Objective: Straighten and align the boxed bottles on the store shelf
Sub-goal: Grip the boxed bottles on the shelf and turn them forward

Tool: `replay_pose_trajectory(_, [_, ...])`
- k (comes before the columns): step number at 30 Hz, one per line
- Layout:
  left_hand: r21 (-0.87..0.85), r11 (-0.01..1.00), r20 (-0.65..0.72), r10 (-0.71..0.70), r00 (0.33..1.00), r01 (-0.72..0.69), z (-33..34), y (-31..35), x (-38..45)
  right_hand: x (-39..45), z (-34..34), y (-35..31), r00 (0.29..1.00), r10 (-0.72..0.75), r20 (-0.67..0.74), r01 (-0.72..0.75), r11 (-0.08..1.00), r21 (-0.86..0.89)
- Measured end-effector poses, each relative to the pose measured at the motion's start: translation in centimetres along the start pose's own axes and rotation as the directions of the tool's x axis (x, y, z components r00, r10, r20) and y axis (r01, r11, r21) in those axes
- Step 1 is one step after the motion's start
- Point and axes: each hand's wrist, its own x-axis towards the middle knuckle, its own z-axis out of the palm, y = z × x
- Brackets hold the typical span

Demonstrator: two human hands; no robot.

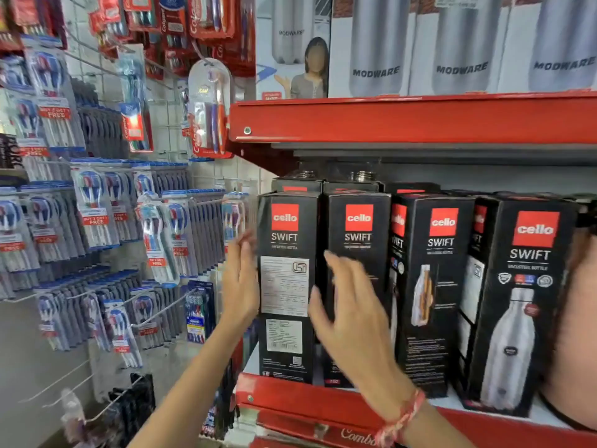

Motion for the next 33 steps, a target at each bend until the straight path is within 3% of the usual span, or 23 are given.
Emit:
replay_pose_trajectory(2, [-0.006,0.962,0.160,-0.269,0.950,0.274,-0.2,-1.4,0.1,-1.2,1.9,-1.7,0.986,0.115,0.119,-0.116,0.993,0.008])
replay_pose_trajectory(4, [-0.063,0.874,0.324,-0.439,0.838,0.482,-0.3,-3.3,-0.4,-2.7,3.7,-3.2,0.945,0.197,0.261,-0.195,0.980,-0.033])
replay_pose_trajectory(6, [-0.111,0.799,0.425,-0.499,0.755,0.591,-0.6,-3.3,-1.0,-2.8,4.7,-4.0,0.925,0.259,0.279,-0.252,0.966,-0.060])
replay_pose_trajectory(7, [-0.127,0.794,0.449,-0.489,0.748,0.595,-0.6,-2.9,-1.1,-2.5,5.0,-4.1,0.920,0.284,0.271,-0.275,0.959,-0.070])
replay_pose_trajectory(10, [-0.131,0.831,0.457,-0.433,0.777,0.540,-1.2,-1.0,-0.9,-1.4,4.6,-4.9,0.917,0.293,0.270,-0.293,0.955,-0.039])
replay_pose_trajectory(14, [-0.061,0.940,0.515,-0.258,0.818,0.335,-3.9,2.0,-0.2,0.1,1.9,-5.7,0.946,0.212,0.244,-0.232,0.971,0.057])
replay_pose_trajectory(17, [-0.079,0.963,0.573,-0.169,0.802,0.259,-6.5,4.0,-0.6,0.8,-0.1,-5.0,0.929,0.168,0.331,-0.253,0.939,0.233])
replay_pose_trajectory(20, [-0.102,0.982,0.568,-0.077,0.819,0.162,-7.3,5.6,-1.8,1.6,-1.1,-3.4,0.864,0.144,0.483,-0.344,0.868,0.357])
replay_pose_trajectory(23, [-0.132,0.988,0.512,0.002,0.859,0.076,-7.5,5.4,-3.8,1.9,-1.1,-4.2,0.817,0.177,0.549,-0.384,0.877,0.288])
replay_pose_trajectory(28, [-0.099,0.995,0.444,0.037,0.896,0.008,-4.9,3.0,-3.0,3.2,0.6,-4.3,0.851,0.261,0.455,-0.362,0.921,0.148])
replay_pose_trajectory(33, [-0.038,0.999,0.405,-0.010,0.914,0.027,-3.5,0.5,-2.5,3.0,3.1,-3.5,0.879,0.332,0.342,-0.375,0.925,0.066])
